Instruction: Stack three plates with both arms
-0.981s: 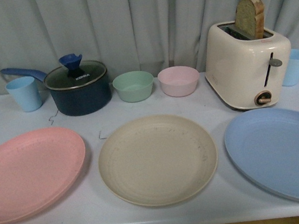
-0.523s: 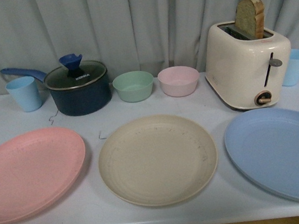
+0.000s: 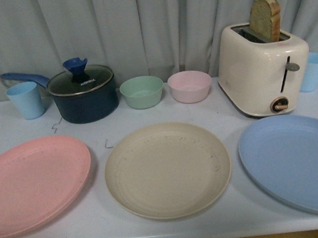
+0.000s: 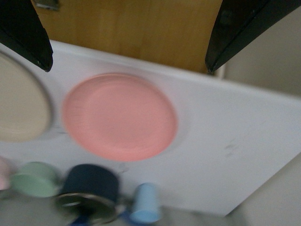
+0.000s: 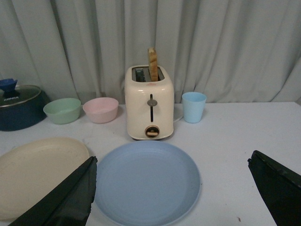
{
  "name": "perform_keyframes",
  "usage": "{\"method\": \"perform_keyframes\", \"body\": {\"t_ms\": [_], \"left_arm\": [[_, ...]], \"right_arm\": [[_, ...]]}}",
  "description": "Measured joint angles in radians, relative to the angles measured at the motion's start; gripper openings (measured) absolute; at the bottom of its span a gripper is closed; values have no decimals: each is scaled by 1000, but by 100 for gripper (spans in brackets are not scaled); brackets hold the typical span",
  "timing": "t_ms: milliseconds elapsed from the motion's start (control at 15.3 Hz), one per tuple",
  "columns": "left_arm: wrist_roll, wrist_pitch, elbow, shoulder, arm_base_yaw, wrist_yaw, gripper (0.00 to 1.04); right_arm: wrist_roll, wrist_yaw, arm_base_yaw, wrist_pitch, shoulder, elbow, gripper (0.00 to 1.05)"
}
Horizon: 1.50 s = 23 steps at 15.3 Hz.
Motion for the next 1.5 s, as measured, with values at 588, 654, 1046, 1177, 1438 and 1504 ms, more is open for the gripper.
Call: {"method": "perform_keyframes", "body": {"t_ms": [588, 654, 1046, 1177, 1438, 1504], "left_arm": [[130, 712, 467, 1236, 386, 373, 98], [140, 722, 513, 1357, 399, 432, 98], [257, 708, 680, 1728, 490, 636, 98], [265, 706, 690, 1761, 504, 652, 98], [282, 746, 724, 1868, 481, 636, 98], [288, 761, 743, 1906, 483, 602, 98]], "right_arm": [[0, -4, 0, 0, 0, 0, 98], [0, -3, 0, 0, 0, 0, 98], [0, -4, 0, 0, 0, 0, 98], [0, -4, 0, 0, 0, 0, 98], [0, -3, 0, 0, 0, 0, 98], [0, -4, 0, 0, 0, 0, 98]]}}
